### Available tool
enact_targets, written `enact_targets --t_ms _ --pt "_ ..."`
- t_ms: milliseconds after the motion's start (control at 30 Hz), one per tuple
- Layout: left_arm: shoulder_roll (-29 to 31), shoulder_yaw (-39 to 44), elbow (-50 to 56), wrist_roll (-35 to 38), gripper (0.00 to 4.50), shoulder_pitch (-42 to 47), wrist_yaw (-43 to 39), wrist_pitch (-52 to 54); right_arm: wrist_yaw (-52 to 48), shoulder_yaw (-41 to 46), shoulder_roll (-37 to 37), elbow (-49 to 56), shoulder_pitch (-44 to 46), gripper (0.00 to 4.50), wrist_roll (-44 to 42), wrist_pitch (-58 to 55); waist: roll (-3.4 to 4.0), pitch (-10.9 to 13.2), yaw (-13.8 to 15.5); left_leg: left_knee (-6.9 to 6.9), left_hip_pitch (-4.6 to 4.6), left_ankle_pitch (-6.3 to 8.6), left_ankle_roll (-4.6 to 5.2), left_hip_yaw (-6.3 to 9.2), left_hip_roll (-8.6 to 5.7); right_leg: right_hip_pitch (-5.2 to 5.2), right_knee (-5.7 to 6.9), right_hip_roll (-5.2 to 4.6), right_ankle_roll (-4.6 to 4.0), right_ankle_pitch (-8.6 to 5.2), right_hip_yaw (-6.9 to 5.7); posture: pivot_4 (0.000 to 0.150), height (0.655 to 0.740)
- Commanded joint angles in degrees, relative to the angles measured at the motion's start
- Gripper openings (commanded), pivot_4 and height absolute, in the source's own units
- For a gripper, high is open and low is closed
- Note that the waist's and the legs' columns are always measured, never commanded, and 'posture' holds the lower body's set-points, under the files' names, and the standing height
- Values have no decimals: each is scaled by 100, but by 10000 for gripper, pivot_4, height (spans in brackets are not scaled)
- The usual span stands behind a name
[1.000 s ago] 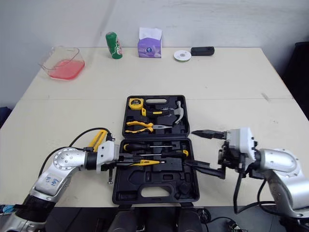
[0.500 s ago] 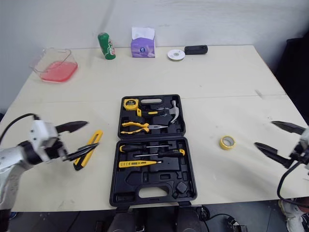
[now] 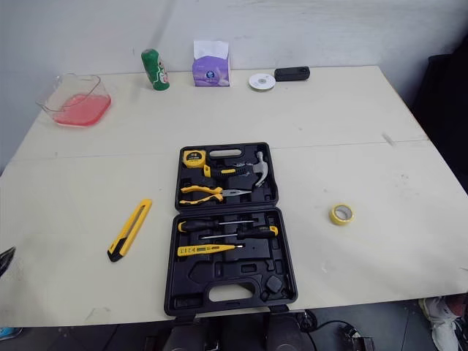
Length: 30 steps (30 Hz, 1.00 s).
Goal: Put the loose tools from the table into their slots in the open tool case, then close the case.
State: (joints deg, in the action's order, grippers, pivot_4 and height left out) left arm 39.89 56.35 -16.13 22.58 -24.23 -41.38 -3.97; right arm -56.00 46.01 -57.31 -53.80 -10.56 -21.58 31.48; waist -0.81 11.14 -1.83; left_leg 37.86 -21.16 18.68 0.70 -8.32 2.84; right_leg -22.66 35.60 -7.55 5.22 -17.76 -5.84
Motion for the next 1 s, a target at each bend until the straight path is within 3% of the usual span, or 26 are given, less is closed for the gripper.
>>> enact_targets --t_ms 33,367,533,567,633,700,767,1000 --pt "-39 439 -278 106 44321 -184 271 -227 236 321 -152 -114 -196 45000 -182 -64 -5 -3 -2 0 2 7 11 0 1 1 -1 0 -1 0 2 1500 7400" --pt "-50 124 -259 214 44321 -86 241 -270 843 -20 -47 115 125 45000 -3 -482 2 -29 -2 -10 6 11 2 2 10 -4 -3 -1 -18 -2 25 1500 7400" --pt "71 -12 -282 241 44321 85 153 -226 636 -243 40 452 493 45000 -156 -635 13 -22 1 -15 5 8 1 0 9 -6 -1 1 -17 -2 22 1500 7400" --pt "85 -35 -288 242 44321 111 127 -222 627 -262 73 514 508 45000 -161 -628 31 -20 -63 -26 -23 0 13 35 -9 43 -17 -15 -14 -1 -9 1500 7400" --pt "108 -71 -293 252 44321 140 88 -218 684 -274 113 572 512 45000 -121 -596 48 -12 -165 -104 6 -74 38 232 -108 198 -90 -107 24 -14 -227 1500 7400" --pt "127 -95 -279 273 44321 156 78 -206 777 -264 121 566 519 45000 -72 -546 53 -13 -159 -114 20 -127 87 354 -188 234 -77 -191 63 -42 -398 1500 7400" --pt "141 -140 -182 324 44321 150 -8 -157 633 -312 114 582 502 45000 -72 -543 52 -3 -37 -74 -11 -134 66 303 -191 187 -27 -204 73 -46 -339 1500 7400" --pt "103 -272 319 484 44321 97 -184 57 -15 -465 238 840 476 45000 -286 -461 51 -2 110 -70 -7 -87 72 303 -187 196 -66 -214 73 -25 -304 1500 7400"
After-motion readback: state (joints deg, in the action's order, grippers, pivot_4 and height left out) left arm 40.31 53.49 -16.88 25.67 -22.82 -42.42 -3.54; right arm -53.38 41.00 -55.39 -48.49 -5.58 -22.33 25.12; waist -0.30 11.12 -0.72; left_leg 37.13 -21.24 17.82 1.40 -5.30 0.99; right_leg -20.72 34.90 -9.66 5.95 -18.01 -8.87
